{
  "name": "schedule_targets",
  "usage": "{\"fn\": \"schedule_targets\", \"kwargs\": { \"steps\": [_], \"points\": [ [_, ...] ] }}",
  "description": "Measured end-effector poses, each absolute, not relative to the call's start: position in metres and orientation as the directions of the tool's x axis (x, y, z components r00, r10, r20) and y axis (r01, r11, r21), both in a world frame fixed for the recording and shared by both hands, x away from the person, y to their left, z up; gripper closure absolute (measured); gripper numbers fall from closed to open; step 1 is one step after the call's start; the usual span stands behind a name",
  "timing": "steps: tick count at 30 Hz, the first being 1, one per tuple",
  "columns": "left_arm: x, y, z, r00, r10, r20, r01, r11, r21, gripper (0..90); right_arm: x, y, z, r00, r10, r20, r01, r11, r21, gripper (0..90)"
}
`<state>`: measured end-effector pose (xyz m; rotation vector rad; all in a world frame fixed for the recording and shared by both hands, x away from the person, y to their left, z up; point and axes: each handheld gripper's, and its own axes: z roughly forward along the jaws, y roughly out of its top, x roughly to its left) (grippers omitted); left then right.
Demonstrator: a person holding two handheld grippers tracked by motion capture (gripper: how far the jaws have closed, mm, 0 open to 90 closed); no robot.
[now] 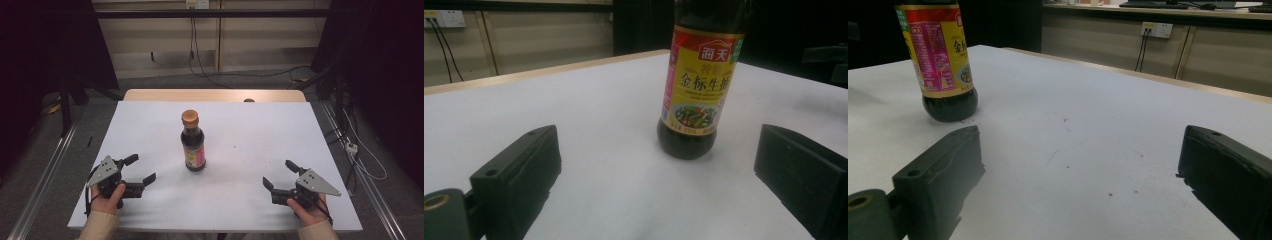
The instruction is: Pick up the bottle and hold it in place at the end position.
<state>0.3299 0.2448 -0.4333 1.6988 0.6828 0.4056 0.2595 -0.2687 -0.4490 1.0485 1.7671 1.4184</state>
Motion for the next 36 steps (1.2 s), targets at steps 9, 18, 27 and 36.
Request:
{"fn": "schedule_targets", "kwargs": {
  "steps": [9,18,27,36],
  "points": [
    [0.331,0.241,-0.433,0.774,0.624,-0.104,0.227,-0.119,0.967,4.7,0.259,-0.266,-0.449,-0.492,0.87,0.0,0.189,0.107,0.976,4.3],
    [0.335,0.23,-0.428,0.768,0.63,-0.113,0.223,-0.097,0.97,2.7,0.259,-0.267,-0.449,-0.487,0.873,0.002,0.191,0.105,0.976,4.6],
    [0.343,0.205,-0.42,0.766,0.628,-0.133,0.238,-0.085,0.968,3.5,0.259,-0.268,-0.449,-0.49,0.872,0.007,0.191,0.1,0.976,4.1],
    [0.346,0.187,-0.415,0.779,0.611,-0.141,0.253,-0.102,0.962,5.0,0.26,-0.269,-0.449,-0.489,0.872,0.004,0.193,0.103,0.976,4.3]
  ]
}}
